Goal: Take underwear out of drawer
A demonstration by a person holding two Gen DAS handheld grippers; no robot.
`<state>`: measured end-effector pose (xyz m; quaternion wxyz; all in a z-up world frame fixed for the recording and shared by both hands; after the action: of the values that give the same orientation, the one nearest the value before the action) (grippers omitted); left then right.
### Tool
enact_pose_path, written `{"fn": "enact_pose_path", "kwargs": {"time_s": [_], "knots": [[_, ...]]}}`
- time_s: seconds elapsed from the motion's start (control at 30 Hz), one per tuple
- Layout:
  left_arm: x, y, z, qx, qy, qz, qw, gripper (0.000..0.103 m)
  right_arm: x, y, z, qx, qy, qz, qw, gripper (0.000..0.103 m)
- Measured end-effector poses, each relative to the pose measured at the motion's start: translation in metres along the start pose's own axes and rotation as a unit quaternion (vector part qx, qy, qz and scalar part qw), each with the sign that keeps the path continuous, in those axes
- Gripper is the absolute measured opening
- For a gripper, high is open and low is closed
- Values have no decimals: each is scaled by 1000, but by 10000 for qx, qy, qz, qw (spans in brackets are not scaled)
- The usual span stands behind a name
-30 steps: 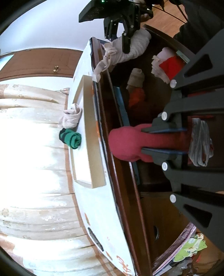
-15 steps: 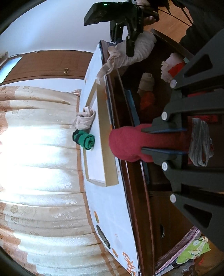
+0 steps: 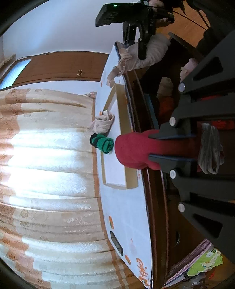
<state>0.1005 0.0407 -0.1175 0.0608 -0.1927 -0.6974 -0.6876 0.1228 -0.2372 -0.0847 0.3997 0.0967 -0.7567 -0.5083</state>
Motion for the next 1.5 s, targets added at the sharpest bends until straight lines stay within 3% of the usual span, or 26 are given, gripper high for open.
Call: {"fn": "enact_pose_path", "kwargs": {"time_s": [0.6,1.5], "knots": [[3,36,1,-108,48,-330,9994,13,3,26,3,-81,84,-150,9998,36],[-17,77,18,-345,128,-377,9986,12,-9,84,2,-178,211,-197,9994,36]]}}
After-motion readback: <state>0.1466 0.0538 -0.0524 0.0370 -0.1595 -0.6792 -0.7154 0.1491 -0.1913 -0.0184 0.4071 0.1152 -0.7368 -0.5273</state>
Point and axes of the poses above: each gripper's, at about its wrist camera, not at the fingertips, and x roughly against the way its jaws point, z to its left, y to its top, the point moved 6 cm from there along -x, roughly the way its jaws point, and after that the axes turned 3 degrees about -y, right-handed, at the moved point
